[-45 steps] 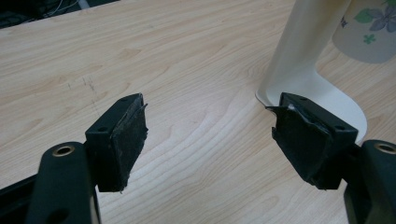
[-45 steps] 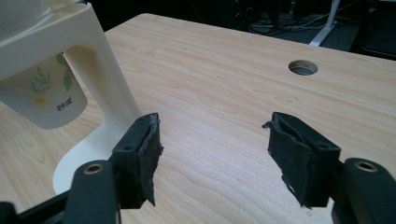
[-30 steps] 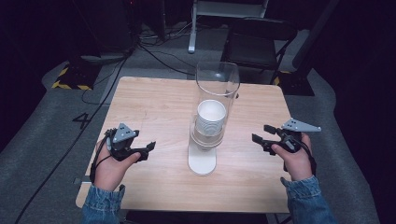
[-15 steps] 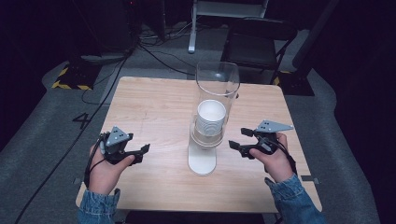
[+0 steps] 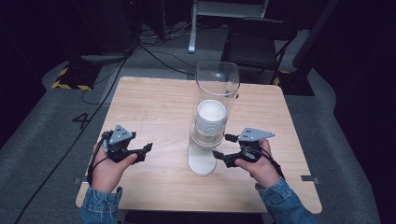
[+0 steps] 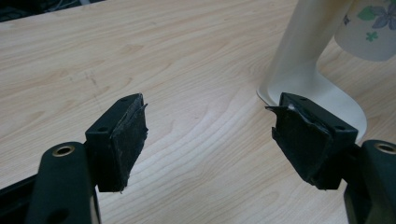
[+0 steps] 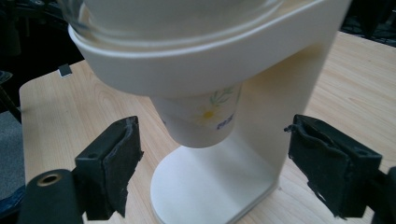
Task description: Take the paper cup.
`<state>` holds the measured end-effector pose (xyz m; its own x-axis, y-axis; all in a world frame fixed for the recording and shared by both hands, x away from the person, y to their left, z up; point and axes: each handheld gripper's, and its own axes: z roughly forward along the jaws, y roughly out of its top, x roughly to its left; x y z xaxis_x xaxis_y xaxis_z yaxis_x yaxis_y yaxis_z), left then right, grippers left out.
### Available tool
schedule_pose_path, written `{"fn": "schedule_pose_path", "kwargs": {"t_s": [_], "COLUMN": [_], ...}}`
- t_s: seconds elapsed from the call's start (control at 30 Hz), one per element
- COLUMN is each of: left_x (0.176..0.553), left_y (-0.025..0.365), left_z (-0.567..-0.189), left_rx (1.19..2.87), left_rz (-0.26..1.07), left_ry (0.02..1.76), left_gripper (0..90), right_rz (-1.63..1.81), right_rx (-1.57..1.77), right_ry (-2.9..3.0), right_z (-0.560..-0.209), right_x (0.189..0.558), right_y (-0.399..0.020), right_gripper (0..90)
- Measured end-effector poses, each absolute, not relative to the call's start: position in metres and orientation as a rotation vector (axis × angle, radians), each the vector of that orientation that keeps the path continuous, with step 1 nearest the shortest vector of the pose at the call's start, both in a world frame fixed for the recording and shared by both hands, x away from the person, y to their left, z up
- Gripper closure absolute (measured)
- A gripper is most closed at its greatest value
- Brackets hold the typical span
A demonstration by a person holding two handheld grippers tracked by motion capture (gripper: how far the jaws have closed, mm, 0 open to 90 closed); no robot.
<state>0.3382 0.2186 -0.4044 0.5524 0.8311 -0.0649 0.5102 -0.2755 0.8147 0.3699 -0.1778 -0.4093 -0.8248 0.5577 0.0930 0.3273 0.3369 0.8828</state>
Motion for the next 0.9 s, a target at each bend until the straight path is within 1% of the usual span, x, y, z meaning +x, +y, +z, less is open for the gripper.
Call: {"fn": "schedule_pose_path", "kwargs": {"t_s": [0.03,0.17,0.47,0.83,0.9], "left_x": [0.339,0.337,0.339,0.338,0.338], "left_y": [0.217,0.214,0.210,0.206,0.205], "left_z": [-0.406,-0.407,-0.407,-0.409,-0.409], "left_rx": [1.954,1.960,1.964,1.989,1.992], "left_rz": [0.478,0.470,0.474,0.464,0.463], "left_ry": [1.090,1.071,1.070,1.061,1.058], "left_gripper": [25.8,25.8,25.8,25.8,25.8], "right_rz": [1.502,1.536,1.640,1.655,1.657], "right_rx": [0.801,0.770,0.725,0.708,0.710], "right_ry": [2.360,2.340,2.237,2.191,2.159], "right_z": [-0.417,-0.425,-0.435,-0.441,-0.441], "right_x": [0.371,0.369,0.369,0.374,0.374], "right_y": [-0.175,-0.168,-0.153,-0.140,-0.137], "right_gripper": [17.6,16.6,17.0,18.3,19.7]}}
